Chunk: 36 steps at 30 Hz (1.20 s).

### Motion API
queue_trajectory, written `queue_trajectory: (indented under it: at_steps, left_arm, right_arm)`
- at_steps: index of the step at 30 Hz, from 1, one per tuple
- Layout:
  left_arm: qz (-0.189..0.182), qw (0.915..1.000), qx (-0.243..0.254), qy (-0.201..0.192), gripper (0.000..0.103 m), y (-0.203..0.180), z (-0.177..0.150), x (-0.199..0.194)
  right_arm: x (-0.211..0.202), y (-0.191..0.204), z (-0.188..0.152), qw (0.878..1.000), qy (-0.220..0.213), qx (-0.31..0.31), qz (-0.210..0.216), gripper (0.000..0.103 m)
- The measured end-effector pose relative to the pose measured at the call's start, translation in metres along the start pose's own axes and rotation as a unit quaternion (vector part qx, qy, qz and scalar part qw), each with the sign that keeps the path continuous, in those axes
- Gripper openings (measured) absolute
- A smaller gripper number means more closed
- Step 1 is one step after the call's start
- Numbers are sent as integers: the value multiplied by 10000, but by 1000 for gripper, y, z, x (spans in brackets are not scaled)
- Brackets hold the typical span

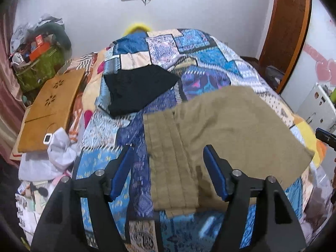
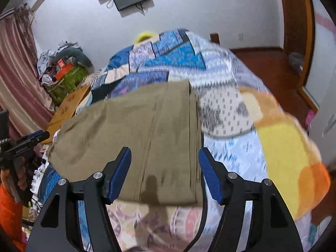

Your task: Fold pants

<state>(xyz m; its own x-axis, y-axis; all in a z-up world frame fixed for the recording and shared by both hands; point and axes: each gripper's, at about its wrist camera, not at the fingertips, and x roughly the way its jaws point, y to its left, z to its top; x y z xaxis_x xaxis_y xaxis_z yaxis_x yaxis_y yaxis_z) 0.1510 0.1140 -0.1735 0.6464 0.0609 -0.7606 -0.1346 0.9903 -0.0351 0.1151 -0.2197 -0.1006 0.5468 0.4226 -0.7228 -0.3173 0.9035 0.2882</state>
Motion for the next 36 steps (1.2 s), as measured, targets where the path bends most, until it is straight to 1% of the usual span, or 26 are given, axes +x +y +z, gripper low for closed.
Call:
queue_trajectory:
  at_steps: [2, 4, 7, 10, 14, 16, 19, 22, 24, 26, 29, 31, 36]
  left_arm:
    - [-127, 9999, -83, -7, 77, 4, 13, 3]
    - [-229, 9995, -189, -98, 80, 7, 28, 9]
    - [-242, 9994, -191, -161, 84, 4, 46, 21]
    - [-130, 9997, -79, -195, 89, 3, 61, 35]
    - [99, 9999, -13, -133, 94, 8, 79, 61]
    - [192, 9998, -51, -61, 95, 14, 86, 76]
    - [179, 9996, -149, 158, 95, 25, 90, 97]
    - [270, 9988, -252, 311, 95, 34, 88, 114]
    - [299, 9982, -328, 412, 95, 37, 85, 122]
    - [208, 9973, -382, 584, 95, 39, 79, 131]
    - [215, 9968, -294, 706, 95, 38, 74, 139]
    - [292, 9968, -104, 734, 95, 34, 71, 142]
    - [305, 9967, 98, 744, 96, 31, 69, 142]
  right_arm:
    - [2, 1, 12, 9999, -129, -64, 19, 69]
    - [10, 2, 26, 9997, -196, -146, 42, 69]
    - [25, 3, 44, 9993, -257, -258, 47, 69]
    - [41, 5, 62, 9986, -282, -420, 128, 69]
    - [70, 6, 89, 9967, -270, -756, 152, 69]
    - [82, 4, 101, 9952, -249, -933, 129, 70]
    - [111, -1, 117, 9930, -89, -1170, 114, 71]
    - [147, -11, 126, 9936, 190, -1104, 137, 73]
    - [173, -17, 127, 9934, 435, -1059, 68, 73]
    - [194, -20, 125, 9920, 610, -1101, -38, 73]
    - [223, -24, 120, 9874, 925, -1265, -206, 73]
    - [234, -26, 117, 9852, 1079, -1316, -177, 72]
    - [239, -31, 119, 9862, 1124, -1215, -12, 72]
